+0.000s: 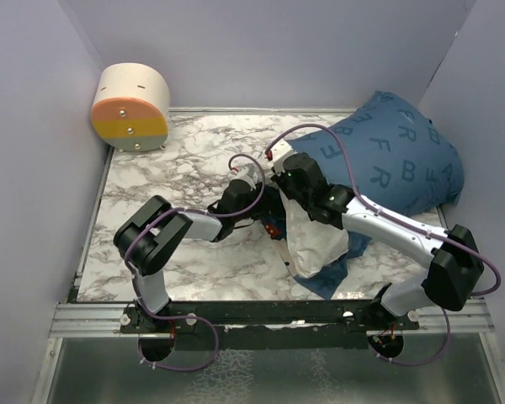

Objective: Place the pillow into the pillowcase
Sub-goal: Stuff the pillow into the pillowcase.

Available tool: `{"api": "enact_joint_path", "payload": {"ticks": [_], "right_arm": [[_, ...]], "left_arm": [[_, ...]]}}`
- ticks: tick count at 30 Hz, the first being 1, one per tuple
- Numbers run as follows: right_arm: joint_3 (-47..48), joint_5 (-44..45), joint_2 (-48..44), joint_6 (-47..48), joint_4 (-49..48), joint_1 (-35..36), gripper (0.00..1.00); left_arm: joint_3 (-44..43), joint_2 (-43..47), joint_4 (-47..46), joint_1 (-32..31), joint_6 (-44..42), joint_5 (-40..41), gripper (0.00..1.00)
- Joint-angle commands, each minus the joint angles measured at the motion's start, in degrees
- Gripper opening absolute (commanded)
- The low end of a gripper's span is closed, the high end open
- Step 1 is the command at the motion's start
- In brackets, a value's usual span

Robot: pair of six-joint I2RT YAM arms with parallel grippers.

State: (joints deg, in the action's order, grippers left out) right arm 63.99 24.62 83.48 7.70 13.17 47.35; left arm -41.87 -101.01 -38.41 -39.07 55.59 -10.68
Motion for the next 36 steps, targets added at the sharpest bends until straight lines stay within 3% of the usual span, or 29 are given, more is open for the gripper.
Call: {"api": "enact_joint_path", "payload": {"ticks": [1,8,11,17,20,23,25,26,28,31,36], "right_arm": [[1.6,-0.6,-5.0,-1.8,-1.8,-3.1,0.01],[1.8,-3.2,-6.7,-3.0,-1.1,-4.7,0.01],[1.9,-4.0,-7.3,-3.3,-1.1,-5.1,0.01],[2.5,-5.9,-8.9,-4.3,-0.5,-6.2,0.01],[2.6,-7.3,-9.7,-5.2,-0.3,-7.2,0.01],[2.8,-8.1,-9.9,-5.7,-0.1,-7.9,0.01],[2.9,-8.0,-9.8,-5.7,0.1,-8.2,0.01],[2.8,-7.7,-9.7,-5.7,0.2,-8.4,0.01],[2.6,-7.0,-9.7,-5.7,0.6,-8.9,0.01],[2.3,-5.5,-9.5,-5.8,2.0,-10.1,0.01],[0.5,-2.0,-8.8,-5.8,3.4,-11.7,0.01]], "left_arm": [[-2.8,-5.8,2.3,-1.2,1.5,3.7,0.34],[-10.4,-11.5,2.3,-2.7,-0.4,3.1,0.71],[-10.9,-12.0,1.3,-3.7,-0.7,4.5,0.75],[-7.0,-13.7,-12.3,-3.9,2.6,4.2,0.76],[-10.0,-15.8,-12.2,-4.3,3.5,4.0,0.75],[-15.7,-18.2,-5.7,-5.6,2.7,6.1,0.67],[-18.0,-19.9,-2.7,-6.1,1.9,7.7,0.56],[-17.8,-20.6,-3.7,-6.2,2.3,7.8,0.42],[-15.7,-20.9,-7.5,-5.8,2.9,7.8,0.01],[-10.4,-16.1,-9.3,-5.3,0.2,9.2,0.0],[0.5,1.1,-4.1,-5.0,-7.5,14.9,0.0]]}}
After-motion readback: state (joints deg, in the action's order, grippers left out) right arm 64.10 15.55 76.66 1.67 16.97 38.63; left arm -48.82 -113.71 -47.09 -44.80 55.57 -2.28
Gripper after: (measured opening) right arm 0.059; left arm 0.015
